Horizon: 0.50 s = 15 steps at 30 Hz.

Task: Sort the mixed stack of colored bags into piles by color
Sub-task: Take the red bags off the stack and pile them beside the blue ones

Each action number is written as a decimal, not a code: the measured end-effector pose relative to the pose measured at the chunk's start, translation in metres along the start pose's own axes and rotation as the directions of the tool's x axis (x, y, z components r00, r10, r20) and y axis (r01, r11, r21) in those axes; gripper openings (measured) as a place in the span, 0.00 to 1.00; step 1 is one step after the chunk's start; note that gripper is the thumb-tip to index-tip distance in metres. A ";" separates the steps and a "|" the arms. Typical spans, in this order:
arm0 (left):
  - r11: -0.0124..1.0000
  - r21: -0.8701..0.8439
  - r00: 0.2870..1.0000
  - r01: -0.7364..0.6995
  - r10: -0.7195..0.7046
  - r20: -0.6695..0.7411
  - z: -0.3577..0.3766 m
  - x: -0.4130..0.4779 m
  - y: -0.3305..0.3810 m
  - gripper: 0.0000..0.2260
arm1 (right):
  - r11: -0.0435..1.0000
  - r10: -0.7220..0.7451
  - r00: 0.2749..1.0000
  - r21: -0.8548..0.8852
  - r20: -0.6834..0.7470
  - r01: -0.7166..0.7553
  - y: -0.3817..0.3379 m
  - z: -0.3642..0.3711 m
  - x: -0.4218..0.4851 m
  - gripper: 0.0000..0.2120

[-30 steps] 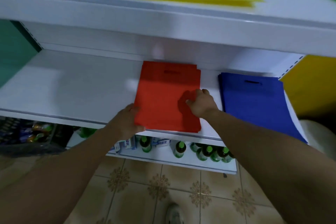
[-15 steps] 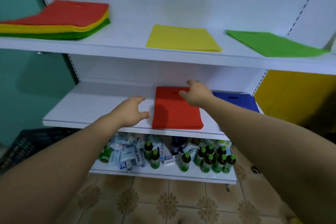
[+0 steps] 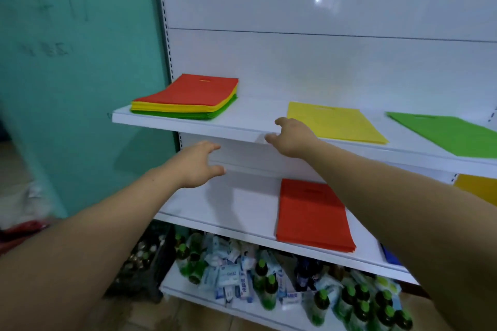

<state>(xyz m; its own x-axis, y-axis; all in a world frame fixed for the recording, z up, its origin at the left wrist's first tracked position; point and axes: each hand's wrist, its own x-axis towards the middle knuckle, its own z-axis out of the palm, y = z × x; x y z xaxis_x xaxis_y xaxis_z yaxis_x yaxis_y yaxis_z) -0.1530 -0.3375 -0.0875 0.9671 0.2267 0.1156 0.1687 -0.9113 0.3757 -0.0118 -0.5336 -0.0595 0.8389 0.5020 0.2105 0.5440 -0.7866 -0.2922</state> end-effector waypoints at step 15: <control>0.982 0.143 0.984 0.120 -0.098 -0.149 -0.069 0.106 -0.087 0.30 | 0.985 -0.167 0.986 0.055 0.020 0.165 -0.086 0.037 0.204 0.29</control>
<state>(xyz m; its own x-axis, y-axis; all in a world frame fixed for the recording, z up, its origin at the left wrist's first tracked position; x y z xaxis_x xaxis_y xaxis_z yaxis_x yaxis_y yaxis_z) -0.0785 -0.2101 -0.0445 0.9066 0.3638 0.2138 0.3087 -0.9172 0.2517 0.1129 -0.3503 -0.0261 0.7367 0.6331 0.2376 0.6754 -0.6716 -0.3045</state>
